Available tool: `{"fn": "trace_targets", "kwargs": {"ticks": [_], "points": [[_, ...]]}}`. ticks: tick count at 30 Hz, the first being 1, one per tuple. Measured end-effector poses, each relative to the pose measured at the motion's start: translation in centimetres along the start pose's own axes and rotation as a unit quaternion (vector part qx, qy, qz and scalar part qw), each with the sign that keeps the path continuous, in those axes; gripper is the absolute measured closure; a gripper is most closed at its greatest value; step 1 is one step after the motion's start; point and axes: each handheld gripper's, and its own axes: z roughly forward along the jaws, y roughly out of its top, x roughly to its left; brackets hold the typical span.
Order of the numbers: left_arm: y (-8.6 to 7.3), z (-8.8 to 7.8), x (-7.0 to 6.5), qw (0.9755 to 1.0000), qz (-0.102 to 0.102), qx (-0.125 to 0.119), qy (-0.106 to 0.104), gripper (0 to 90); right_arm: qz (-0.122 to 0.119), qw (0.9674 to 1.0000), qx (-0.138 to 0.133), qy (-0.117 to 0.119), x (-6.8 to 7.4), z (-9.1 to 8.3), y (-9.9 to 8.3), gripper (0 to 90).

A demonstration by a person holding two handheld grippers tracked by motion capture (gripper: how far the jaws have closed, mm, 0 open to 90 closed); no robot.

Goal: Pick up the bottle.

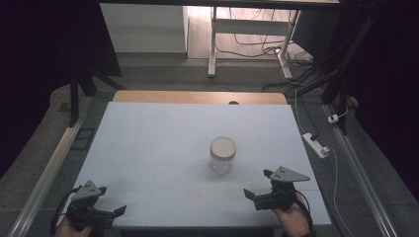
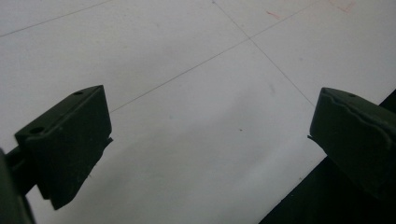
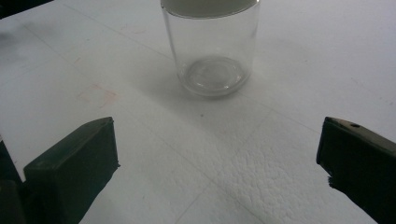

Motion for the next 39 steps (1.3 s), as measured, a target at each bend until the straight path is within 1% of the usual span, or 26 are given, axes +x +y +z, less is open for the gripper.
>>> {"fn": "trace_targets", "kwargs": {"ticks": [4,7,12,15,21,24,28,33,34,39], "points": [[0.0,0.0,0.0,1.0,0.001,-0.002,0.001,0.8,-0.001,1.0,0.004,0.003,0.0,0.7,0.3,0.0],[0.0,0.0,-0.1,1.0,0.003,-0.002,0.001,0.8,-0.001,0.9999,0.004,0.009,0.0,1.3,0.6,0.0],[0.0,0.0,0.0,1.0,0.0,-0.003,-0.002,0.7,-0.011,0.9998,0.009,0.014,0.0,2.4,1.1,0.0],[0.0,-0.1,0.1,1.0,-0.001,-0.004,-0.003,0.5,-0.009,0.9997,0.014,0.018,-0.2,2.9,1.3,0.0],[0.0,0.0,0.1,1.0,-0.005,-0.005,-0.003,0.0,-0.004,0.9998,0.018,0.011,-0.5,3.9,1.8,0.0],[0.0,0.0,0.1,1.0,-0.005,-0.004,-0.004,0.0,-0.006,0.9997,0.022,0.002,-0.5,4.5,2.0,0.0],[0.0,0.0,0.2,1.0,-0.006,-0.003,-0.005,0.0,-0.009,0.9997,0.022,-0.002,-0.5,5.1,2.3,0.0],[0.0,0.0,0.2,1.0,-0.007,-0.002,-0.006,0.0,-0.009,0.9996,0.026,0.003,-0.5,5.9,2.6,0.0],[0.0,0.0,0.2,0.9999,-0.007,-0.002,-0.007,0.0,-0.01,0.9995,0.028,0.008,-0.6,6.3,2.8,0.0],[0.0,0.0,0.2,0.9999,-0.008,-0.001,-0.007,0.0,-0.016,0.9992,0.036,0.011,-0.7,7.3,3.1,0.0]]}}
